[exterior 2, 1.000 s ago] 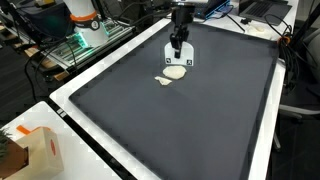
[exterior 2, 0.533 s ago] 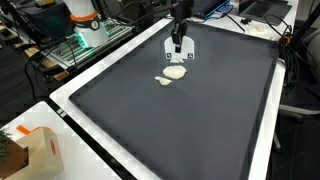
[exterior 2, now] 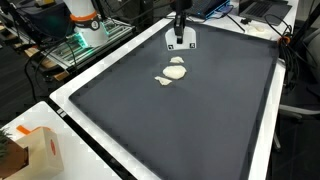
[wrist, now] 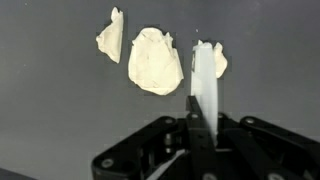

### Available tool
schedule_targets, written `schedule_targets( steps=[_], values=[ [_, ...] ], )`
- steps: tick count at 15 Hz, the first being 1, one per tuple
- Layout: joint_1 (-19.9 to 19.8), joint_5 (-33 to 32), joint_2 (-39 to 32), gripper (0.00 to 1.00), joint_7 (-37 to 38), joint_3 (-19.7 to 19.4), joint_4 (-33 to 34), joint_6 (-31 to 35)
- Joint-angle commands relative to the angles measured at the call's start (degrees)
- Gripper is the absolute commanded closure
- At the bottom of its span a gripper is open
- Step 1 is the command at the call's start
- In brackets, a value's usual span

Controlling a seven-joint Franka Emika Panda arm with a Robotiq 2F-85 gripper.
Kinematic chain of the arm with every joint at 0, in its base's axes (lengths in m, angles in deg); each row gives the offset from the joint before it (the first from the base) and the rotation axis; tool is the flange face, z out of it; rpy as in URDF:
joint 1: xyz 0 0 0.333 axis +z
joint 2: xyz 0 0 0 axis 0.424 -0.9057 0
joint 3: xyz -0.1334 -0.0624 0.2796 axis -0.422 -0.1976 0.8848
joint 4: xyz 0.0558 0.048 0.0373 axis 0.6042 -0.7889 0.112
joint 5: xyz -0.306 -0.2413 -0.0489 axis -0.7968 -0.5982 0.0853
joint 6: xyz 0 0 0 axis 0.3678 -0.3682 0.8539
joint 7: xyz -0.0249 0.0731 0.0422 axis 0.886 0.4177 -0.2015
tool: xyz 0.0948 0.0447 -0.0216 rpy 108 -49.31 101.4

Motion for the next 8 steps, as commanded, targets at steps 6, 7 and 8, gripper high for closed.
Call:
schedule_targets(
  steps=[6, 7, 8],
  values=[
    [-0.04, 6.79, 9.33, 0.99, -7.84, 1.05, -4.26, -8.79],
    [0.09, 7.00, 10.12, 0.99, -7.98, 1.09, -4.27, -10.10],
    [0.23, 6.87, 10.93, 0.99, -7.74, 1.16, -4.22, -11.55]
  ],
)
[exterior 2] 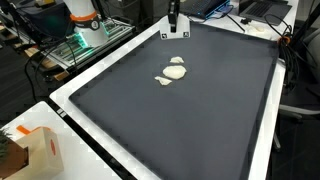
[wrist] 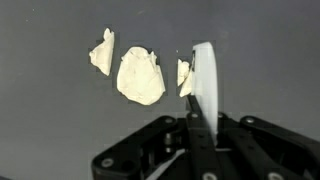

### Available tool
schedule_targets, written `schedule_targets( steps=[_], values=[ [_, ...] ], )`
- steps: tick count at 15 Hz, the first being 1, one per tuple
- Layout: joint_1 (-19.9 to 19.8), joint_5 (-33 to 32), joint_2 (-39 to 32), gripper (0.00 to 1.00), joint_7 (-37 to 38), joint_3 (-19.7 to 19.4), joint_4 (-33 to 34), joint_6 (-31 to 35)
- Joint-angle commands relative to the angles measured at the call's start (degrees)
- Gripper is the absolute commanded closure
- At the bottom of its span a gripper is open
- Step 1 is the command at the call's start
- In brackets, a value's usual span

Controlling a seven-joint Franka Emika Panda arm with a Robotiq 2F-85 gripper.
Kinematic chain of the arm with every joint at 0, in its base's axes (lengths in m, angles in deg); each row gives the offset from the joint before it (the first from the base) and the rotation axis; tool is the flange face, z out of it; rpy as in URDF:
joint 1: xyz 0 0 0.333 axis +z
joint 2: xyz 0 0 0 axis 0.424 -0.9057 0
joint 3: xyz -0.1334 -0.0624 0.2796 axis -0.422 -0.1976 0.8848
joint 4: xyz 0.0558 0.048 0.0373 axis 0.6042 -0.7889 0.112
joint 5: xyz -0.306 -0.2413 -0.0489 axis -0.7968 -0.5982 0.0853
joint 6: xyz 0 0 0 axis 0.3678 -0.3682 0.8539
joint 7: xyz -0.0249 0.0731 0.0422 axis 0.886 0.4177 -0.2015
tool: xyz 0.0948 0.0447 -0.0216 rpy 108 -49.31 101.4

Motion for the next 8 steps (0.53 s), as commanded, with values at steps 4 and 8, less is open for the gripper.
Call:
schedule_targets(
  steps=[4, 8],
  values=[
    [0.58, 1.06, 6.08, 0.99, -0.86, 0.66, -1.37, -7.67],
    [0.75, 0.35, 7.74, 0.99, -0.11, 0.98, -0.85, -10.51]
  ],
)
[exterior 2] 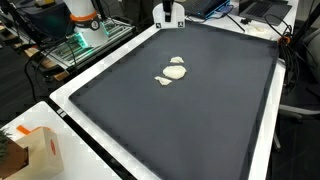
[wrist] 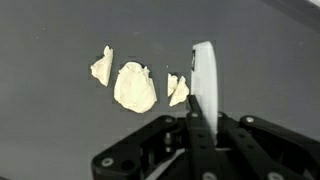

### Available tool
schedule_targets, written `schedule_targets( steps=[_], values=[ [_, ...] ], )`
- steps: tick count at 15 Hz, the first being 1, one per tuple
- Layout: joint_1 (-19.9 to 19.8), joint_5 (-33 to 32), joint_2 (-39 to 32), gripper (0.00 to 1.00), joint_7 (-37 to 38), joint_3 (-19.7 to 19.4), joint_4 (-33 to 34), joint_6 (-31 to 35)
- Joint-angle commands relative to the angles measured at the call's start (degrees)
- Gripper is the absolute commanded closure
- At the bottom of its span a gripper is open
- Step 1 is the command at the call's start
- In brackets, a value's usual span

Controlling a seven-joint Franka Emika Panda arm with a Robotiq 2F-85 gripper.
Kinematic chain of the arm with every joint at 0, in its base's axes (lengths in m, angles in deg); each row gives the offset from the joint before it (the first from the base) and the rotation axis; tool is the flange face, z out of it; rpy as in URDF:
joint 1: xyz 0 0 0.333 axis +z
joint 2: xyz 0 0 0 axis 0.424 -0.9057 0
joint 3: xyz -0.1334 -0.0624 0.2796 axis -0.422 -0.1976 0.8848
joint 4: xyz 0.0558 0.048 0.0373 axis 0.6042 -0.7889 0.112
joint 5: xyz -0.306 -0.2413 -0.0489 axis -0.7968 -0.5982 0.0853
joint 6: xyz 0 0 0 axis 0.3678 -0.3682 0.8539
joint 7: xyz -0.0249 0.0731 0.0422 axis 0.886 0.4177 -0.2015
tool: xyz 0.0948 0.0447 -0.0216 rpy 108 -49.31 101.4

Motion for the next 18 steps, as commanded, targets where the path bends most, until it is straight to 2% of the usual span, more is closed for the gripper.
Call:
schedule_targets(
  steps=[1, 18],
  values=[
    [0.36, -0.09, 2.63, 0.99, 0.43, 0.18, -0.50, -3.01],
    [0.29, -0.61, 3.25, 0.96, -0.10, -0.04, 0.31, -2.97]
  ],
)
